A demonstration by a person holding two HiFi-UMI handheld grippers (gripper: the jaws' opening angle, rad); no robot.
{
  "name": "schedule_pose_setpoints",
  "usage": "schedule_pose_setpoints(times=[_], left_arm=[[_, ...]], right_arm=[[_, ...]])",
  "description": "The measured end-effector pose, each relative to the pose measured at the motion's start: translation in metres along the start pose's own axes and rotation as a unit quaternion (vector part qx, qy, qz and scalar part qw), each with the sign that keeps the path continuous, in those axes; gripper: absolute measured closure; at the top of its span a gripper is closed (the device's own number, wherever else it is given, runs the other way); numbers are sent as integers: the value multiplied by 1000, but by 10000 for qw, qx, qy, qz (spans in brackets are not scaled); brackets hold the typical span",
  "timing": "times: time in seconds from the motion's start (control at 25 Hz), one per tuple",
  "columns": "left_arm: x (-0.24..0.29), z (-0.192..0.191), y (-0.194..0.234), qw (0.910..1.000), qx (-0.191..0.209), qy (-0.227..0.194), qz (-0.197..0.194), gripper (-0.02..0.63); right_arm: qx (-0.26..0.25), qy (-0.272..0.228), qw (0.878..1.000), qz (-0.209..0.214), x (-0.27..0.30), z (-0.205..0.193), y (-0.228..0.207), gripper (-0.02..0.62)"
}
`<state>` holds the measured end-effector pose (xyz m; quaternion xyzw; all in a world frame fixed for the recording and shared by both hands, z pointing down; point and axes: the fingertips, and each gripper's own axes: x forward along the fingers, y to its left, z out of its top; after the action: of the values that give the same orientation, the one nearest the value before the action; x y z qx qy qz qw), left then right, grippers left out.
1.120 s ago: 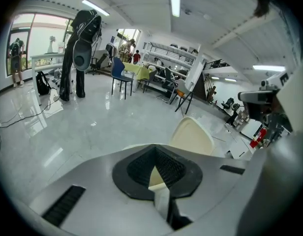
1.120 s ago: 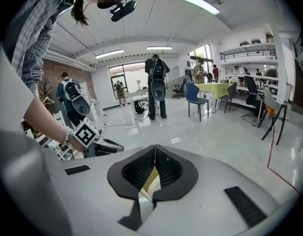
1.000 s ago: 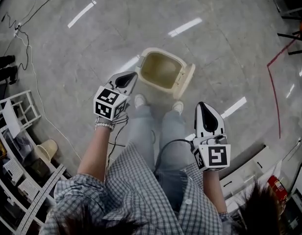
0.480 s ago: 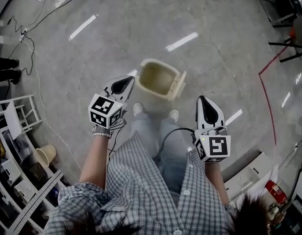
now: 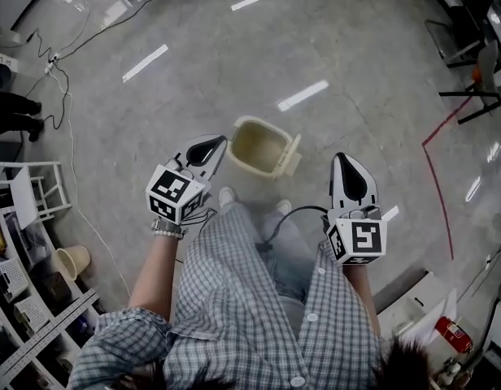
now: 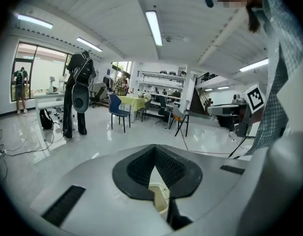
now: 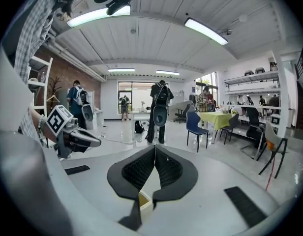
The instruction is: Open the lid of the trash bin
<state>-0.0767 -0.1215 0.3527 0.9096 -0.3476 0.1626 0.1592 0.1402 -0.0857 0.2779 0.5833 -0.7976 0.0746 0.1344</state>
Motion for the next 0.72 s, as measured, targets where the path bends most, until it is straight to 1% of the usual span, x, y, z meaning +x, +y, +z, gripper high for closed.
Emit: schedule_pose_setpoints(times=[0.08,0.16,0.28,0.44,0.72], left_arm=[[-5,11,-4,9999,-2,-130,43,601],[-7,22,-9,9997,84,-228,64,601],[-8,39,-19,9990,201,-385,49,601],[-12,56,-28,9981,254,-565,26,601],[-18,76,-36,9952,55,-943,247,601]], right_arm=[[-63,-79,9999,-4,-2,8,-4,575],[-128,-162,9998,2,-4,16,-10,575],[-205,-268,9994,-55,-9,27,-22,575],[-226,-402,9988,-131,-12,39,-35,575],[-420,-519,9978,52,-13,53,-41,575]])
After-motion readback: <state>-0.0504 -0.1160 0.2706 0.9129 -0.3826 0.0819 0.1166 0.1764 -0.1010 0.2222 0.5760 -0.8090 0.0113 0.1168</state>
